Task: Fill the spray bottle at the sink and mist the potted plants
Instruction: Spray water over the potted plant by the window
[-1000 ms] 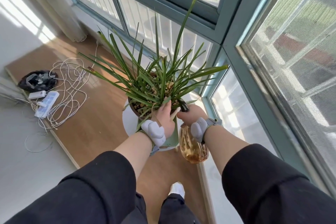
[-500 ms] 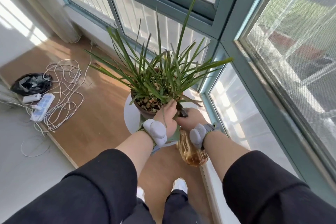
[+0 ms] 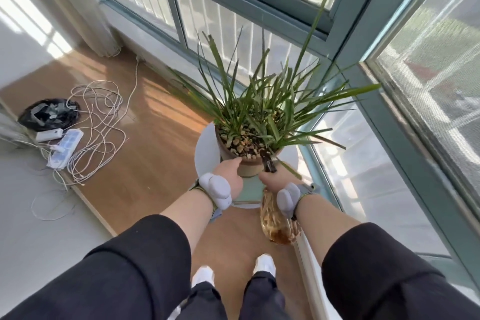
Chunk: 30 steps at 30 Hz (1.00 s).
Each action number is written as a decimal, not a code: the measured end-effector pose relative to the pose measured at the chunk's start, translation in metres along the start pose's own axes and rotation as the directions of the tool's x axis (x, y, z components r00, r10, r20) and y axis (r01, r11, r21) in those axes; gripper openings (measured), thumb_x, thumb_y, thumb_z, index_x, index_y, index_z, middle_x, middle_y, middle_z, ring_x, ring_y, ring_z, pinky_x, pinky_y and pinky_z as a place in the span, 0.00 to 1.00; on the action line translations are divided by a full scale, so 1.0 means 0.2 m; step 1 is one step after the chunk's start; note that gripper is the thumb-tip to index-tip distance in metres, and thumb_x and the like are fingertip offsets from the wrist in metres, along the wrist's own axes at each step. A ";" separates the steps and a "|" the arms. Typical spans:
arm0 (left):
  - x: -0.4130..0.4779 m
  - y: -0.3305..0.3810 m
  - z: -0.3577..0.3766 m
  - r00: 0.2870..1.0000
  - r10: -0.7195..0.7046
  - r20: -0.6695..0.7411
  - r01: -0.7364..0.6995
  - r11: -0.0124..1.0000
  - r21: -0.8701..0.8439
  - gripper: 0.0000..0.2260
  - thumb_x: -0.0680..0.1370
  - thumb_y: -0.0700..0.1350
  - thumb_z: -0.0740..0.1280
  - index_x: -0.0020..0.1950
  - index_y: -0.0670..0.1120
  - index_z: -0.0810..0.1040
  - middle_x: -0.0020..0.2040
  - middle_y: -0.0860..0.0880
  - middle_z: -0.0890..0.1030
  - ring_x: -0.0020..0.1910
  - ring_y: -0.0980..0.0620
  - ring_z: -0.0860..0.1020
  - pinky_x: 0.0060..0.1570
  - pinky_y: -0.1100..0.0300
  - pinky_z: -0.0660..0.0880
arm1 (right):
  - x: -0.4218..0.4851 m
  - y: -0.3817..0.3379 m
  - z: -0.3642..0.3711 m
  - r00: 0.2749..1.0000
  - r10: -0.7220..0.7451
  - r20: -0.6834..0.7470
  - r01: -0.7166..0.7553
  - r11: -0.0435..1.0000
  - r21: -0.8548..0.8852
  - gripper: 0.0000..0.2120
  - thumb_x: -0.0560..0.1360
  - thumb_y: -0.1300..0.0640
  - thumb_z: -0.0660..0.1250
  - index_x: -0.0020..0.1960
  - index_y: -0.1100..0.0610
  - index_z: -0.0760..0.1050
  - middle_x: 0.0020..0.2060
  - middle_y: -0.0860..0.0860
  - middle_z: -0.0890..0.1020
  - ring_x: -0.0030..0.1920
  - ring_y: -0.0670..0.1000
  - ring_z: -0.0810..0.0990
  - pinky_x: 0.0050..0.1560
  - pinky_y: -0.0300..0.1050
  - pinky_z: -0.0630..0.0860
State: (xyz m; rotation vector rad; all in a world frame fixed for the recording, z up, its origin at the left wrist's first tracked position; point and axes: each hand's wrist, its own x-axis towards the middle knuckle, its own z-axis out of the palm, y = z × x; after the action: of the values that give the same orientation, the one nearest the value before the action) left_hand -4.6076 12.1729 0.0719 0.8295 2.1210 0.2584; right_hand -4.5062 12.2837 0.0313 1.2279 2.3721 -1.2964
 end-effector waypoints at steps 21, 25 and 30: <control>0.07 -0.16 -0.16 0.983 0.138 0.121 -0.160 0.969 0.188 0.25 0.80 0.38 0.53 0.76 0.43 0.50 0.77 0.47 0.51 0.75 0.50 0.54 0.71 0.54 0.58 | 0.05 -0.25 0.14 0.961 0.144 -0.238 -0.123 0.987 0.099 0.13 0.70 0.56 0.64 0.30 0.56 0.63 0.26 0.52 0.71 0.29 0.52 0.67 0.30 0.44 0.63; 0.09 -0.18 -0.15 0.978 0.147 0.149 -0.165 0.979 0.119 0.26 0.79 0.38 0.54 0.76 0.44 0.50 0.77 0.47 0.51 0.75 0.49 0.54 0.72 0.55 0.57 | 0.06 -0.27 0.14 0.952 0.176 -0.251 -0.151 0.982 0.115 0.13 0.70 0.56 0.64 0.31 0.56 0.63 0.26 0.51 0.69 0.28 0.51 0.65 0.28 0.44 0.59; 0.10 -0.20 -0.12 0.976 0.187 0.112 -0.185 0.982 -0.030 0.23 0.80 0.41 0.54 0.75 0.46 0.55 0.71 0.44 0.68 0.67 0.44 0.69 0.60 0.59 0.65 | 0.09 -0.29 0.15 0.931 0.229 -0.283 -0.201 0.972 0.124 0.13 0.71 0.56 0.62 0.30 0.57 0.65 0.28 0.53 0.72 0.29 0.53 0.68 0.29 0.46 0.65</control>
State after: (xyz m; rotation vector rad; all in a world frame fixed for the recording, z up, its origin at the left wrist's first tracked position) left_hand -4.6547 12.1577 0.0566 1.0096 1.9339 0.3209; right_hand -4.5665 12.2545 0.0409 1.7682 2.2979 -1.2396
